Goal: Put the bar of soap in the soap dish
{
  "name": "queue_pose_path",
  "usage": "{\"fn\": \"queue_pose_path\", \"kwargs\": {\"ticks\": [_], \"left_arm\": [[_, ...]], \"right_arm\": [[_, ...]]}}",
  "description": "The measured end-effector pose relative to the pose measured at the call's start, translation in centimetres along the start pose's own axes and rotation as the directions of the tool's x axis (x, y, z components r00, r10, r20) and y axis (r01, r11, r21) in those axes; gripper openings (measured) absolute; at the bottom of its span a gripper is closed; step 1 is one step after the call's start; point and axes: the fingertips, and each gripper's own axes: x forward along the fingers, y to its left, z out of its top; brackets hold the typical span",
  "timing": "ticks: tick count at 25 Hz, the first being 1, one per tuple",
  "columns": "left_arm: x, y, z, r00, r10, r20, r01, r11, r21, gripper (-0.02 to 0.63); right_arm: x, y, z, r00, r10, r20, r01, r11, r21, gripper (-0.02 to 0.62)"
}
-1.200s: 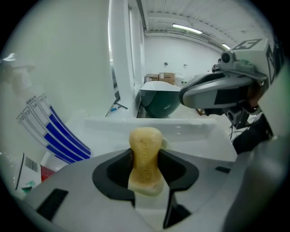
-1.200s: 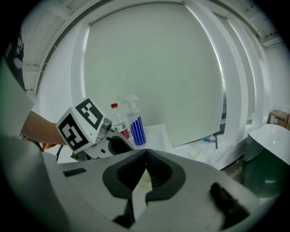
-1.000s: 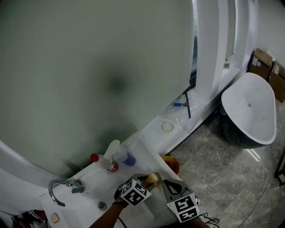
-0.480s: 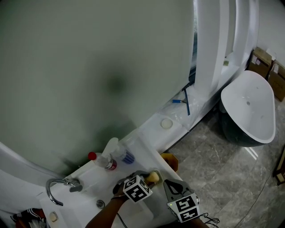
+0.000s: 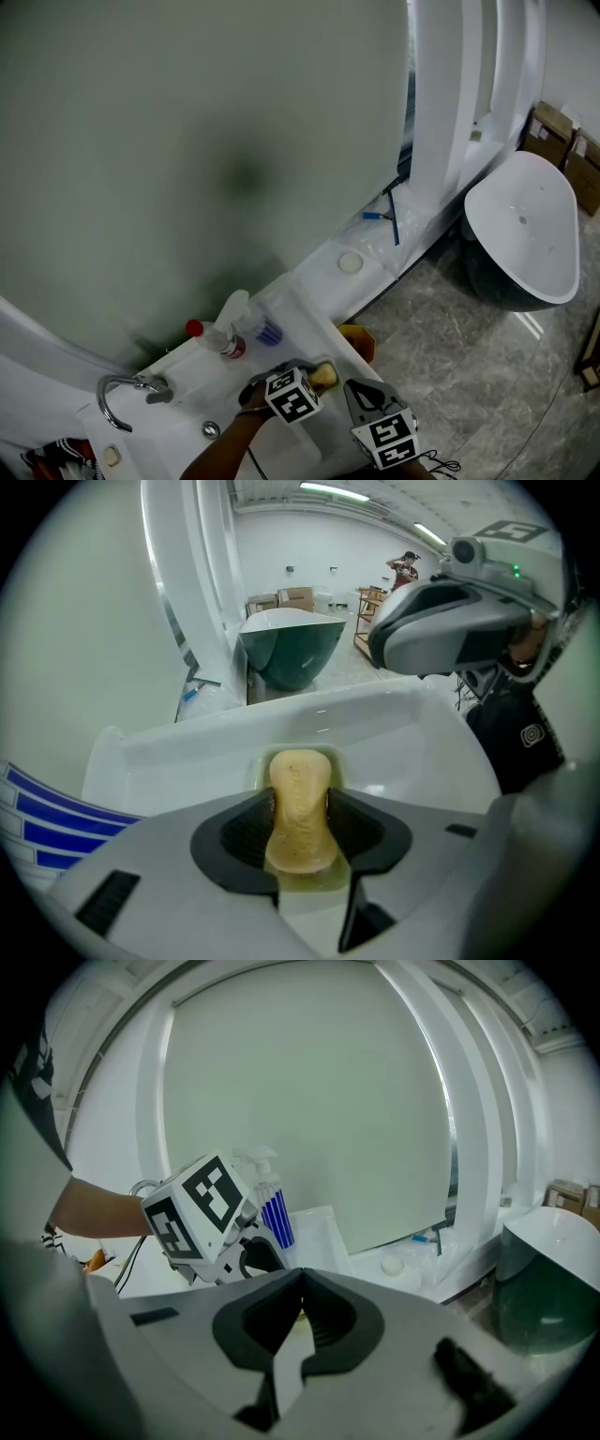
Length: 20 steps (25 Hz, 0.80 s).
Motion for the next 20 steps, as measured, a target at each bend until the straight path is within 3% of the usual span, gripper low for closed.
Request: {"fn": "queue_pose_path", "kwargs": {"ticks": [5,12,20], "left_arm": [[-0.5,0.4,0.4,0.999,0.041,0.023,-0.041,0.999,0.001,0.186],[-2.2,0.9,0.9,0.992,0.098,0.085,-0.091,0.992,-0.087,0.186],[-5.3,0.3,1.6,0.957,0.217,0.191,-0.163,0.950,-0.265,0.135]], "right_arm": [[-0.3,-0.2,0.0,1.000,0.004,-0.002,-0.004,1.000,0.002,0.011],[-0.7,0.0,0.3,0.999,0.033,-0.005,-0.033,0.999,-0.030,0.011],[-1.8,0.9,1.3,0.995,0.103,0.013,-0.102,0.993,-0.066,0.011]]}}
